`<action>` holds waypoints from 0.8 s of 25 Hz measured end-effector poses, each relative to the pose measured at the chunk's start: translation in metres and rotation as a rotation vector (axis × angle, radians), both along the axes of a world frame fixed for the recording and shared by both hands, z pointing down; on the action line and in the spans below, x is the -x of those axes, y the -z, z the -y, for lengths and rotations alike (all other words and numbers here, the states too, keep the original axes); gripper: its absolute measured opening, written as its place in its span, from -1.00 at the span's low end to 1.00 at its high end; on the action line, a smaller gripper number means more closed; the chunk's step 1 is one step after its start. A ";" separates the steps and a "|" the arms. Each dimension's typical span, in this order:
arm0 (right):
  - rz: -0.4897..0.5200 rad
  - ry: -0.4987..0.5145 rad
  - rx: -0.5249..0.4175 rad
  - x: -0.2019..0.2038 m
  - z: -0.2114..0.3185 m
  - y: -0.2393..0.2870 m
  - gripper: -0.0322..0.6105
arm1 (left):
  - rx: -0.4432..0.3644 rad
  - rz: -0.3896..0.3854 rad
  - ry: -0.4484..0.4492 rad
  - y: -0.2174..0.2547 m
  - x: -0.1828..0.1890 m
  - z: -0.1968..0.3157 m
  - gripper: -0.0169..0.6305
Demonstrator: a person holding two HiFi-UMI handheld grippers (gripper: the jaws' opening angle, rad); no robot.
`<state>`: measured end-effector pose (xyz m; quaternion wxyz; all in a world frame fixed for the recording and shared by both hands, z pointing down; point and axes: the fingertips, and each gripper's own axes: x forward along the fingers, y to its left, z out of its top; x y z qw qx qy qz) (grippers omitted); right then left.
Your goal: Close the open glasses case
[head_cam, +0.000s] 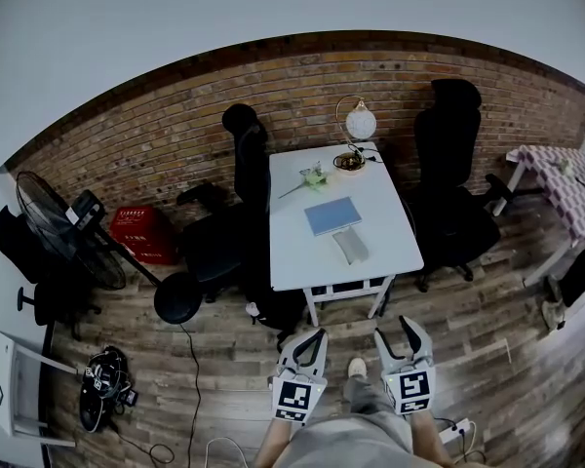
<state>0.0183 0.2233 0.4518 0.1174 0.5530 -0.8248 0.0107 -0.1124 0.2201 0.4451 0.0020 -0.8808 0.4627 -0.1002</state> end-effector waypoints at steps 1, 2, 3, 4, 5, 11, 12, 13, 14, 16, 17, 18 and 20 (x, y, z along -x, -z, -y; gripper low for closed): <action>-0.001 -0.001 0.005 -0.001 0.006 0.000 -0.22 | 0.002 -0.001 0.004 0.000 -0.001 0.006 -0.94; -0.002 -0.002 0.009 -0.001 0.013 0.001 -0.22 | 0.004 -0.002 0.007 0.001 -0.001 0.013 -0.94; -0.002 0.000 0.011 -0.002 0.020 0.002 -0.22 | 0.004 -0.002 0.010 0.001 -0.002 0.020 -0.94; -0.001 0.006 0.012 -0.002 0.028 0.002 -0.22 | -0.002 0.001 0.010 0.002 -0.003 0.027 -0.94; 0.000 0.015 0.013 -0.003 0.035 0.001 -0.22 | -0.016 0.006 0.007 0.003 -0.005 0.034 -0.94; -0.003 0.033 0.012 -0.016 0.083 0.001 -0.22 | -0.037 0.023 0.011 0.008 -0.019 0.080 -0.94; -0.002 0.036 0.014 -0.018 0.091 0.002 -0.22 | -0.026 0.020 0.018 0.008 -0.020 0.088 -0.94; -0.002 0.039 0.016 -0.019 0.099 0.003 -0.22 | -0.007 0.013 0.030 0.008 -0.022 0.095 -0.94; -0.001 0.045 0.014 -0.021 0.107 0.003 -0.22 | 0.009 0.007 0.039 0.007 -0.024 0.102 -0.94; -0.005 0.067 -0.006 -0.025 0.122 0.005 -0.22 | 0.019 0.005 0.049 0.006 -0.029 0.116 -0.94; -0.004 0.077 -0.012 -0.027 0.130 0.005 -0.22 | 0.020 0.007 0.052 0.006 -0.032 0.123 -0.94; 0.000 0.081 -0.009 -0.030 0.136 0.004 -0.22 | 0.021 0.010 0.053 0.005 -0.036 0.130 -0.94; 0.011 0.084 0.001 -0.037 0.150 0.002 -0.22 | 0.025 0.015 0.056 0.004 -0.043 0.143 -0.94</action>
